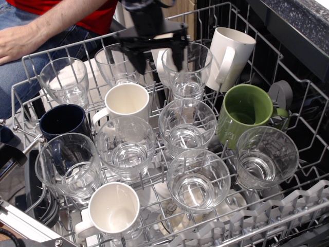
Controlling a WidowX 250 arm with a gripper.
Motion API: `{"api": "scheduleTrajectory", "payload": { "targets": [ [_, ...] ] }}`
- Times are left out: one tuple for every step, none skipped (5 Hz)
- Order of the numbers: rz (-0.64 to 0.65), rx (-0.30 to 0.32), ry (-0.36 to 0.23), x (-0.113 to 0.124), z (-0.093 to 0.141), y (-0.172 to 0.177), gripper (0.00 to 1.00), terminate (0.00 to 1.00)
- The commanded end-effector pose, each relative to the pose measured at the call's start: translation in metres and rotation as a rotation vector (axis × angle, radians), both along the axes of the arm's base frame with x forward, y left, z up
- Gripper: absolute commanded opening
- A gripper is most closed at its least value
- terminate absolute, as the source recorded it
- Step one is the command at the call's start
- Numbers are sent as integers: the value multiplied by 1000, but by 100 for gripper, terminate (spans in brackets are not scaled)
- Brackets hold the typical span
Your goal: Pick up green mug
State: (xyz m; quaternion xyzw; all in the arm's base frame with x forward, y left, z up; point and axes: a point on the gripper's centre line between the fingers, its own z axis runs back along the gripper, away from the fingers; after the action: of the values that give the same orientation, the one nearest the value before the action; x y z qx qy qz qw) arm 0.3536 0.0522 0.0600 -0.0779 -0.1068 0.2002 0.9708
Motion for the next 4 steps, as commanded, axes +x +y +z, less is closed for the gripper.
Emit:
{"api": "scheduleTrajectory", "payload": {
  "targets": [
    [64, 51, -143, 29, -15, -34, 100, 0],
    [64, 90, -156, 38, -26, -45, 100, 0],
    [139, 123, -201, 55, -41, -56, 100, 0],
    [225, 144, -247, 81, -56, -60, 100, 0]
  ]
}}
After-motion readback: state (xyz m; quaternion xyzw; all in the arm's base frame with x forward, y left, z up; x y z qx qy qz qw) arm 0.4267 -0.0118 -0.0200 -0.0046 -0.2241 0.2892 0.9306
